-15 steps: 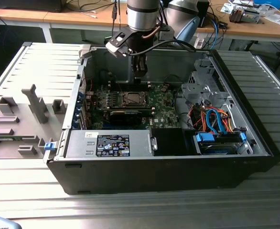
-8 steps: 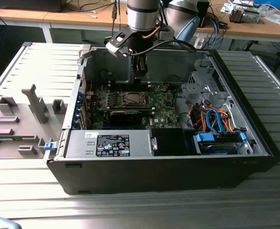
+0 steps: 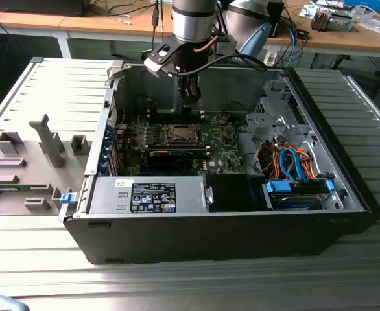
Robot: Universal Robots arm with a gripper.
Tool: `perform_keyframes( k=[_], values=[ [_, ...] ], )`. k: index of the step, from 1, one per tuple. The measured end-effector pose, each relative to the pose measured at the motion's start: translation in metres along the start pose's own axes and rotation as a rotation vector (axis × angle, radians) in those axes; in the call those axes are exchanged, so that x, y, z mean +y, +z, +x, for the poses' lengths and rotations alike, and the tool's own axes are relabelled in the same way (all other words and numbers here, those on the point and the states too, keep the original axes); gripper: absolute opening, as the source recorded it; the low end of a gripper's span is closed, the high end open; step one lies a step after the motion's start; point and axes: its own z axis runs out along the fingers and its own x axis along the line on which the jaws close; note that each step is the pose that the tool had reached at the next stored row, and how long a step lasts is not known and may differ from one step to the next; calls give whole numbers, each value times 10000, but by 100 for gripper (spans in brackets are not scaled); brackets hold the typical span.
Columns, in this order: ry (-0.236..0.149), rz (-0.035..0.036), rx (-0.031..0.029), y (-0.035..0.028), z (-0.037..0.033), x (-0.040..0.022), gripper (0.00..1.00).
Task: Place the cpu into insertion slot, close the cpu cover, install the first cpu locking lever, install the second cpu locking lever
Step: 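Install the first cpu locking lever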
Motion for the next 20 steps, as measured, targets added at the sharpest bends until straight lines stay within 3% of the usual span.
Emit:
perform_keyframes(
  k=[20],
  values=[
    [-400,-21,-6,0,0,0,11]
  ],
)
